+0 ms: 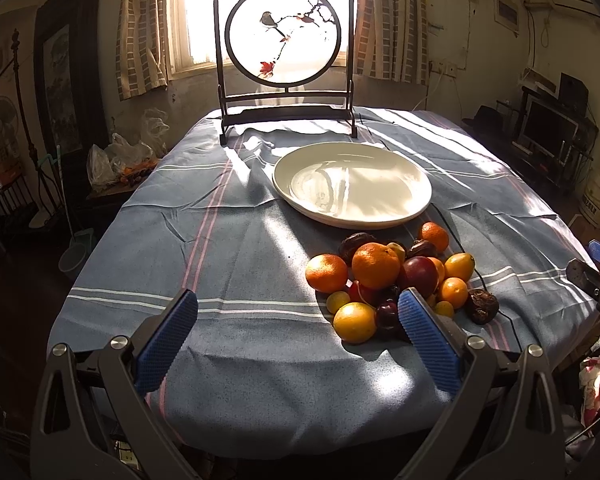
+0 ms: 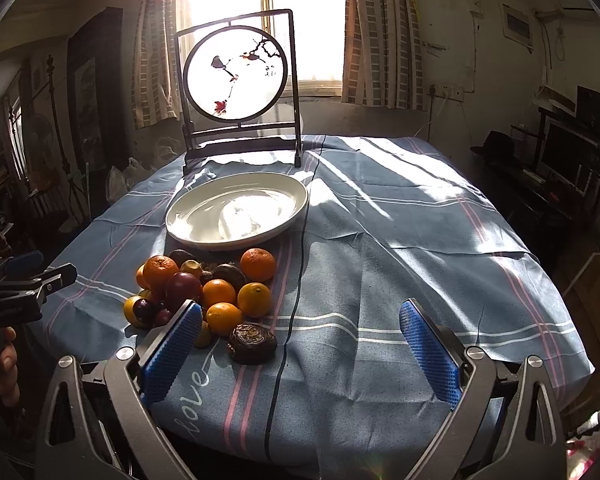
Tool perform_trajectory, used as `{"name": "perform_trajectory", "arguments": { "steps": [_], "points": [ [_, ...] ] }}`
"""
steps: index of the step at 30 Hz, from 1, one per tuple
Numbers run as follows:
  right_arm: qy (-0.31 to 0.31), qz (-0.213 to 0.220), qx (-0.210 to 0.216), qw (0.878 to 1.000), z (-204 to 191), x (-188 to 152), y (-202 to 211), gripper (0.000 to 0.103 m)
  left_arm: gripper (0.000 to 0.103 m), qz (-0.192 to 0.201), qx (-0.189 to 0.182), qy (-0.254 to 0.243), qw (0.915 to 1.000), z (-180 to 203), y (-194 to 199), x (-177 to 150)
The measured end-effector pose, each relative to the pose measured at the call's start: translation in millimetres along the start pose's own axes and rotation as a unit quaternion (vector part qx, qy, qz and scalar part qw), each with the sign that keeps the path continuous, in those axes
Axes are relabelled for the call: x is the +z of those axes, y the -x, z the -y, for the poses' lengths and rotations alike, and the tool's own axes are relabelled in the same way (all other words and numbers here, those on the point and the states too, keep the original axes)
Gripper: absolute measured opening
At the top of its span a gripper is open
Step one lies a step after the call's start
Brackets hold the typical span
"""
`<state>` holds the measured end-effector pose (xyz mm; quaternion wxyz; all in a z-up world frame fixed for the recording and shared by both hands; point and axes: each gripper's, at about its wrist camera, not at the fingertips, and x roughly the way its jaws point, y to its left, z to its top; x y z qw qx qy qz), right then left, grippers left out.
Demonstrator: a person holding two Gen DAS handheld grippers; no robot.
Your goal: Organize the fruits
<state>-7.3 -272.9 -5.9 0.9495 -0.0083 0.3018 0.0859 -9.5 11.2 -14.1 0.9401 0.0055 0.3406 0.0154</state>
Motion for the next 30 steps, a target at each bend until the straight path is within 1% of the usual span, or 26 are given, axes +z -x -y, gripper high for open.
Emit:
{"name": "perform_trajectory", "arguments": {
  "steps": [6, 9, 12, 16, 18, 19, 20, 22, 23, 26, 28, 30],
  "points": [
    [0.003, -0.003, 0.003, 1.0, -2.6, -1.4, -1.3, 0.1, 0.098, -0.002, 0.001, 0.0, 1.0, -0.6, -2.8, -2.2],
    [0.004, -0.004, 0.004, 1.0, -1.9, -3.4, -2.2, 0.1, 0.098, -0.004, 0.002, -0.012, 0.9999, -2.0, -6.7, -7.5],
    [-0.001, -0.007, 0.004, 1.0, 2.4, -6.9, -4.9, 0.1, 0.098, -0.023, -0.007, -0.037, 0.999, -4.0, -18.9, -20.3],
    [-0.014, -0.021, 0.013, 1.0, 7.3, -11.4, -15.1, 0.1, 0.098, -0.05, 0.009, -0.069, 0.9964, -1.5, -45.8, -39.8],
    [-0.015, -0.028, 0.019, 0.999, 6.3, -13.4, -19.8, 0.1, 0.093, -0.058, 0.009, -0.078, 0.9952, 1.6, -57.4, -44.5],
    [-0.013, -0.03, 0.021, 0.999, 5.2, -14.2, -21.1, 0.1, 0.082, -0.062, 0.004, -0.081, 0.9948, 3.3, -62.0, -45.3],
    [-0.009, -0.03, 0.021, 0.999, 3.7, -15.1, -21.6, 0.1, 0.075, -0.067, -0.004, -0.086, 0.994, 5.7, -67.1, -45.6],
    [-0.004, -0.029, 0.02, 0.999, 2.1, -15.9, -22.0, 0.1, 0.072, -0.075, -0.015, -0.093, 0.9927, 10.3, -76.1, -45.9],
    [-0.005, -0.029, 0.019, 0.999, 2.8, -16.2, -21.7, 0.1, 0.07, -0.073, -0.023, -0.094, 0.9926, 12.5, -78.0, -45.7],
    [-0.013, -0.029, 0.017, 0.999, 8.4, -16.7, -23.5, 0.1, 0.07, -0.065, -0.061, -0.099, 0.9911, 20.8, -79.3, -44.4],
    [-0.018, -0.033, 0.017, 0.999, 12.5, -17.6, -26.8, 0.1, 0.07, -0.06, -0.07, -0.108, 0.9898, 28.2, -82.3, -44.5],
    [-0.024, -0.039, 0.019, 0.999, 15.3, -19.5, -30.6, 0.1, 0.068, -0.051, -0.076, -0.116, 0.989, 33.4, -86.0, -43.7]
  ]
}}
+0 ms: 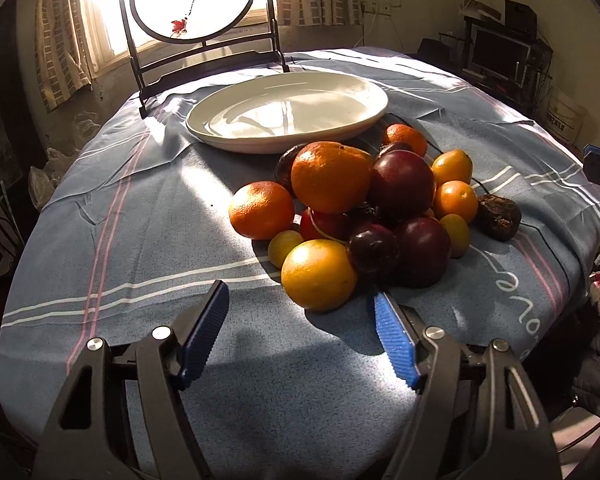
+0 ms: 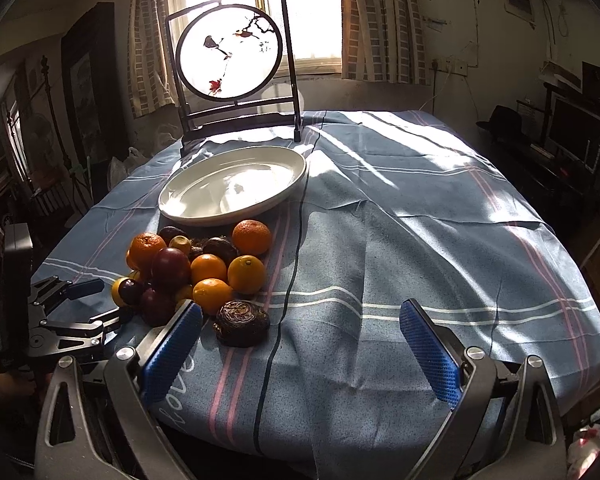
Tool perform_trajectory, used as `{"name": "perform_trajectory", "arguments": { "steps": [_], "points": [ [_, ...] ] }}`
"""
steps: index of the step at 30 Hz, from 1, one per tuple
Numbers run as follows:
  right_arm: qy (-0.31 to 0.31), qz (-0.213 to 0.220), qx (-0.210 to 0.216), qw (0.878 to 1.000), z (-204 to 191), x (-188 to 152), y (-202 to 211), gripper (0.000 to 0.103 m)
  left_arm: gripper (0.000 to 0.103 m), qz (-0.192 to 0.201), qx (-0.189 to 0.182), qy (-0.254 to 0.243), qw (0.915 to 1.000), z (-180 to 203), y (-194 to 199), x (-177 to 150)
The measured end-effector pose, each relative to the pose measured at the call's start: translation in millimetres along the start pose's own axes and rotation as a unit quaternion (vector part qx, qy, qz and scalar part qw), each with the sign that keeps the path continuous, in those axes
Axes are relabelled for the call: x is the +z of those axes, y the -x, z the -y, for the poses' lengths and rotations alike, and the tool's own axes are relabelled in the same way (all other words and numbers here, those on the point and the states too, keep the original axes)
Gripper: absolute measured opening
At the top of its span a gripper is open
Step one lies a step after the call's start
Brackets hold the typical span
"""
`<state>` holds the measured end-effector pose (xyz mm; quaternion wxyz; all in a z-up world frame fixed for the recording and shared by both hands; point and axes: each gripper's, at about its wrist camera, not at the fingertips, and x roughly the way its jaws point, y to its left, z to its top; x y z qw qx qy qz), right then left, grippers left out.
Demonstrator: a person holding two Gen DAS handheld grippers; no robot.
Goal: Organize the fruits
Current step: 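Grasp the small yellow citrus with the left gripper while the right grasps a brown date, then place the yellow citrus on the white plate with the left gripper while the right places the date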
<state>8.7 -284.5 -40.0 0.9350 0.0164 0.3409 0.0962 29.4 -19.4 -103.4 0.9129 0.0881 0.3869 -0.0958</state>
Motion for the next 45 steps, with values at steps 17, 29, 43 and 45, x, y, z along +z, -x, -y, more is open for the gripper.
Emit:
{"name": "perform_trajectory", "arguments": {
  "steps": [17, 29, 43, 45],
  "points": [
    [0.054, -0.054, 0.075, 0.994, -28.0, -16.5, -51.7, 0.083, 0.039, 0.018, -0.042, 0.03, 0.9985, -12.1, 22.0, -8.2],
    [0.043, -0.09, 0.102, 0.99, -37.8, -15.5, -76.7, 0.045, 0.039, 0.017, -0.038, 0.058, 0.9974, -29.7, 23.5, -13.1],
    [0.016, -0.031, 0.13, 0.991, -18.7, 70.9, -67.1, 0.045, 0.039, 0.048, -0.064, 0.078, 0.9937, -57.8, 27.4, 54.4],
    [0.019, -0.037, 0.138, 0.99, -26.6, 95.4, -86.1, 0.045, 0.04, 0.045, -0.063, 0.079, 0.9939, -62.6, 11.8, 80.0]
  ]
}}
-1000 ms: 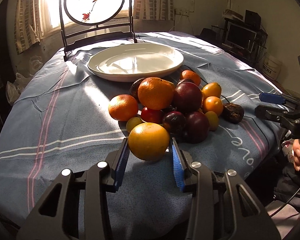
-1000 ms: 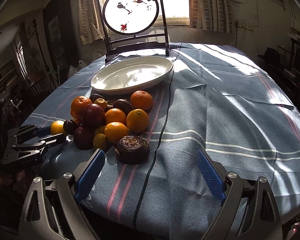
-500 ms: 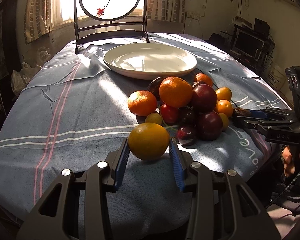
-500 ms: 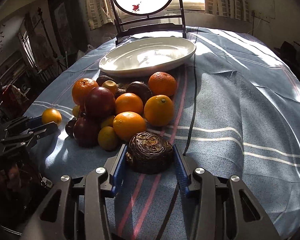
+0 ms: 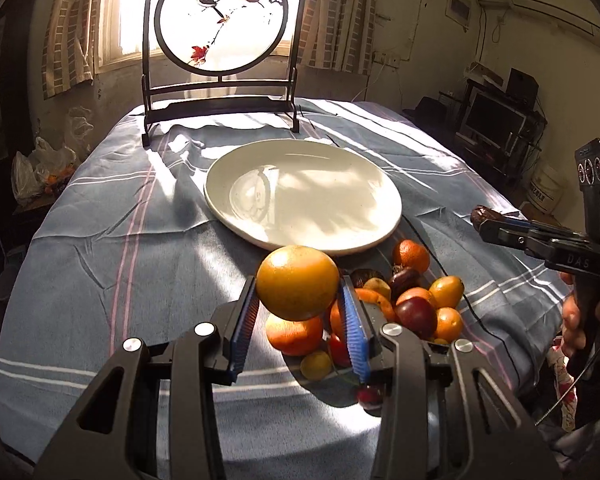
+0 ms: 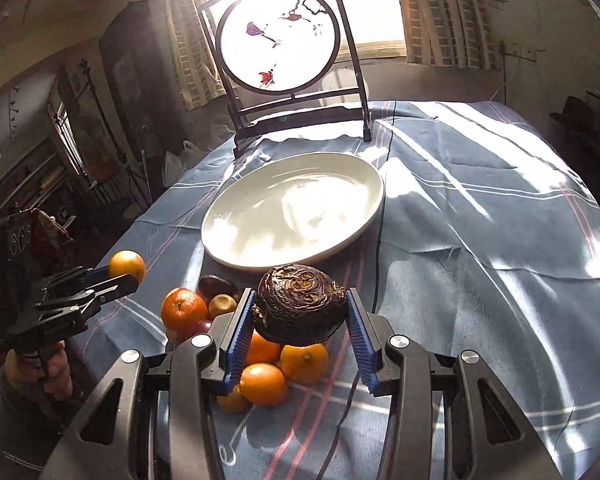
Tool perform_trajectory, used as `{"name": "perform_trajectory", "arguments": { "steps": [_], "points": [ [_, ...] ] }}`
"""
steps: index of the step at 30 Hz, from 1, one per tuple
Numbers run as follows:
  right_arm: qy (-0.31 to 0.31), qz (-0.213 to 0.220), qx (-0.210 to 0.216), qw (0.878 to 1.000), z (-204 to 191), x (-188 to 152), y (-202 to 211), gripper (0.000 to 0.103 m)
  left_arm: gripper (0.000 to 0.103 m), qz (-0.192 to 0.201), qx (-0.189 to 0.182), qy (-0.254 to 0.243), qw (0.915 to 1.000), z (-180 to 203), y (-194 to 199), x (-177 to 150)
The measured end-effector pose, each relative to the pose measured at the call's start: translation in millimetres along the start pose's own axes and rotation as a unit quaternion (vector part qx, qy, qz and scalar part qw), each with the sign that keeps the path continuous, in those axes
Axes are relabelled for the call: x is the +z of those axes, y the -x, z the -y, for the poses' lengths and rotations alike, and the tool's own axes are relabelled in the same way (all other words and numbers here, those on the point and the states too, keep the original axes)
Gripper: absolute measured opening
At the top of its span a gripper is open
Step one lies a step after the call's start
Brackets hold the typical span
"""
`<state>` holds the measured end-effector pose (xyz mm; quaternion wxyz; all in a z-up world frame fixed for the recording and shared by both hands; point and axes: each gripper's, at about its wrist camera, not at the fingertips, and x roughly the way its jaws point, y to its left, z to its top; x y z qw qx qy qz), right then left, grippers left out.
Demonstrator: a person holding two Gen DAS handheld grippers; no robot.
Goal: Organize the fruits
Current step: 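Place the yellow citrus on the white plate with the left gripper while the right places the date, then grasp a dark red cherry with the left gripper while the right grasps an orange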
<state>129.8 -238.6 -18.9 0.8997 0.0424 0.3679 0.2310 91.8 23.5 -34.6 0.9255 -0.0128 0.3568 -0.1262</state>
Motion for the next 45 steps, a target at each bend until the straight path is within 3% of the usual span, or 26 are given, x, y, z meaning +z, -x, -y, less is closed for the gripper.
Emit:
{"name": "perform_trajectory", "arguments": {
  "steps": [3, 10, 13, 15, 19, 26, 31, 34, 37, 40, 41, 43, 45],
  "points": [
    [0.0, -0.017, -0.005, 1.0, 1.0, 34.6, -39.7, 0.045, 0.04, -0.023, -0.011, 0.017, 0.9995, -9.2, -39.9, 35.8],
    [-0.028, -0.059, -0.025, 0.998, 16.1, 84.4, -127.7, 0.046, 0.041, -0.093, 0.019, 0.047, 0.9943, -27.0, -140.3, 87.5],
    [-0.042, -0.03, -0.027, 0.998, 18.8, 90.5, -121.0, 0.061, 0.062, -0.083, 0.044, 0.064, 0.9935, -38.6, -144.7, 99.6],
    [-0.032, -0.02, -0.026, 0.999, 14.6, 84.3, -106.5, 0.063, 0.068, -0.06, 0.032, 0.078, 0.9947, -44.5, -127.4, 99.5],
    [-0.015, -0.012, -0.024, 1.0, 9.6, 52.5, -67.0, 0.063, 0.069, -0.036, 0.024, 0.067, 0.9969, -40.1, -80.3, 73.1],
    [-0.032, -0.005, -0.02, 0.999, 13.4, -28.3, -6.9, 0.065, 0.069, -0.031, 0.018, -0.007, 0.9993, -1.5, -12.7, -10.0],
    [-0.044, 0.004, -0.026, 0.999, 14.3, -75.8, 19.5, 0.065, 0.069, -0.025, 0.014, -0.053, 0.9982, 32.1, 14.2, -62.2],
    [-0.042, -0.002, -0.027, 0.999, 10.1, -91.4, 27.8, 0.065, 0.069, -0.034, 0.017, -0.088, 0.9954, 52.1, 11.1, -83.0],
    [-0.037, 0.002, -0.023, 0.999, 3.3, -96.5, 35.1, 0.065, 0.058, -0.049, 0.017, -0.097, 0.9939, 61.9, -3.1, -93.2],
    [-0.029, 0.01, -0.028, 0.999, -1.4, -97.6, 41.3, 0.065, 0.052, -0.039, 0.016, -0.085, 0.9955, 62.4, -9.4, -91.3],
    [-0.027, 0.009, -0.027, 0.999, -2.8, -98.5, 42.4, 0.065, 0.038, -0.039, 0.01, -0.08, 0.996, 62.1, -11.0, -90.0],
    [-0.022, 0.005, -0.026, 0.999, -5.2, -101.2, 42.3, 0.065, 0.026, -0.046, 0.001, -0.079, 0.9958, 63.7, -15.1, -89.8],
    [-0.018, -0.001, -0.023, 1.0, -7.3, -104.8, 40.4, 0.065, 0.026, -0.037, 0.003, -0.083, 0.9959, 64.8, -13.7, -91.3]
  ]
}}
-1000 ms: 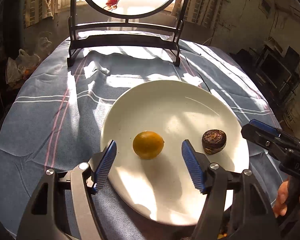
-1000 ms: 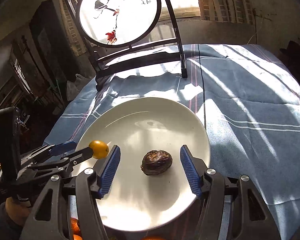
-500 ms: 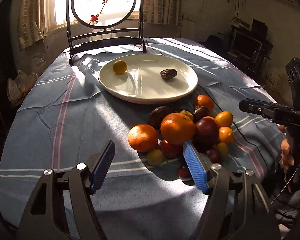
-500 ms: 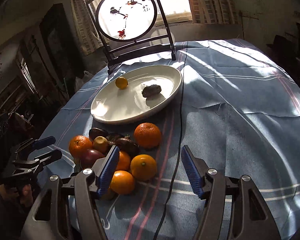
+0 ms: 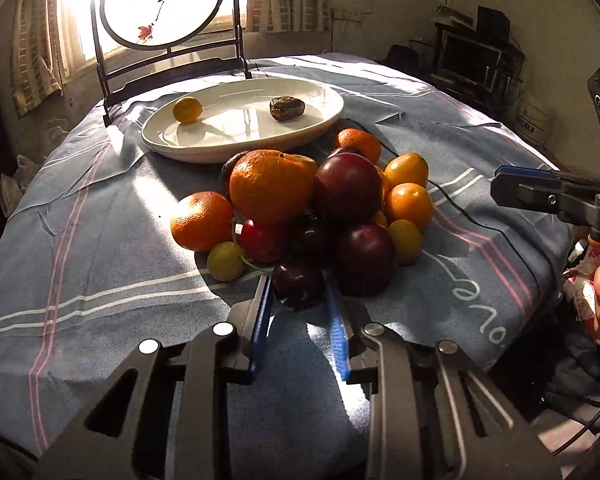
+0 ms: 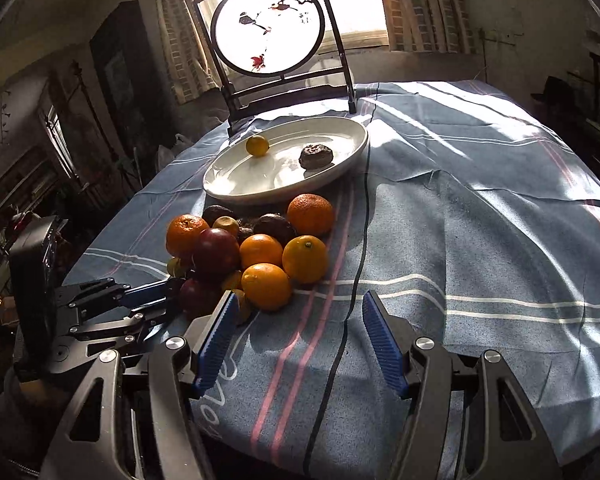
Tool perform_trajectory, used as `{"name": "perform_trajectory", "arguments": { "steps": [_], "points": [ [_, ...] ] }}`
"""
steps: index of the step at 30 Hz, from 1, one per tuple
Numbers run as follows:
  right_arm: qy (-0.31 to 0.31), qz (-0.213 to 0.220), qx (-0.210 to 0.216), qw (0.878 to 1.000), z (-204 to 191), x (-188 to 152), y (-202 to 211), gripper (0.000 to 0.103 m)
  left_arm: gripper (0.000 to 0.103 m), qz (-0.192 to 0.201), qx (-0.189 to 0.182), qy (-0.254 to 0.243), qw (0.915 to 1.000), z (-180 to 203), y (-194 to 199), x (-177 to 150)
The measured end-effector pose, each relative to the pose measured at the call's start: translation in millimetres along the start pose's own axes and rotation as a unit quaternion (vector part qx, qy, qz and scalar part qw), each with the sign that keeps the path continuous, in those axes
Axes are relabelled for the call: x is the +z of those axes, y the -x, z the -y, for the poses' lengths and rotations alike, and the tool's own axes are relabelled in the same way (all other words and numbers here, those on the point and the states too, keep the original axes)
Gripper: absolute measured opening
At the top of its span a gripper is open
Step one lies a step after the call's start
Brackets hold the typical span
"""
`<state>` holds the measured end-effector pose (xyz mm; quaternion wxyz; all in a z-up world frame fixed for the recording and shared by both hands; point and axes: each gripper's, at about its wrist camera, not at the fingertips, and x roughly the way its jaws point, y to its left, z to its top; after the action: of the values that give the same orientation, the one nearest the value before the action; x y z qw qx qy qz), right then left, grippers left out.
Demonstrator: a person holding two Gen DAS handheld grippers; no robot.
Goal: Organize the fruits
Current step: 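Grasp a dark red cherry with the left gripper while the right grasps an orange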
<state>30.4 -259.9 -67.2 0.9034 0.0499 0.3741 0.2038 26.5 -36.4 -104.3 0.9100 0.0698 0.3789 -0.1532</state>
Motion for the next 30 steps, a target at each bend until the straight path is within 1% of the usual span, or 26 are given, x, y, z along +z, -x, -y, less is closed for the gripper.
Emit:
{"name": "perform_trajectory", "arguments": {
  "steps": [4, 10, 13, 16, 17, 20, 22, 24, 26, 30],
  "points": [
    [0.005, -0.015, 0.015, 1.0, -3.9, -2.1, -10.8, 0.065, 0.026, 0.014, -0.013, 0.018, 0.9996, -5.6, 9.0, -1.5],
    [0.012, -0.031, 0.028, 0.999, -15.1, 3.1, -31.1, 0.064, 0.026, 0.048, -0.001, 0.026, 0.9985, -15.0, 36.5, -0.1],
    [0.003, -0.035, 0.039, 0.999, -17.4, 8.6, -43.0, 0.058, 0.026, 0.051, -0.001, 0.037, 0.998, -22.0, 41.5, 2.0],
    [-0.008, -0.044, 0.038, 0.998, -16.7, 11.8, -55.3, 0.053, 0.026, 0.049, -0.002, 0.04, 0.998, -24.2, 40.5, 0.8],
    [-0.015, -0.048, 0.042, 0.998, -15.5, 12.2, -59.3, 0.05, 0.026, 0.048, -0.003, 0.04, 0.998, -24.4, 40.0, -0.2],
    [-0.04, -0.05, 0.067, 0.996, -11.0, 13.1, -65.9, 0.048, 0.026, 0.048, -0.004, 0.041, 0.998, -25.3, 38.4, -1.9],
    [-0.046, -0.047, 0.069, 0.995, -10.7, 12.6, -66.3, 0.046, 0.026, 0.048, -0.006, 0.045, 0.9978, -27.0, 37.4, -2.5],
    [-0.051, -0.044, 0.072, 0.995, -9.4, 12.6, -63.0, 0.038, 0.026, 0.048, -0.007, 0.051, 0.9975, -29.9, 37.4, -2.8],
    [-0.062, -0.036, 0.089, 0.993, -7.1, 13.2, -55.5, 0.038, 0.026, 0.052, -0.006, 0.055, 0.9971, -32.5, 39.3, -2.4],
    [-0.056, -0.009, 0.104, 0.993, -6.9, 23.2, -33.8, 0.038, 0.026, 0.065, -0.003, 0.059, 0.9961, -37.1, 47.6, 1.1]
  ]
}}
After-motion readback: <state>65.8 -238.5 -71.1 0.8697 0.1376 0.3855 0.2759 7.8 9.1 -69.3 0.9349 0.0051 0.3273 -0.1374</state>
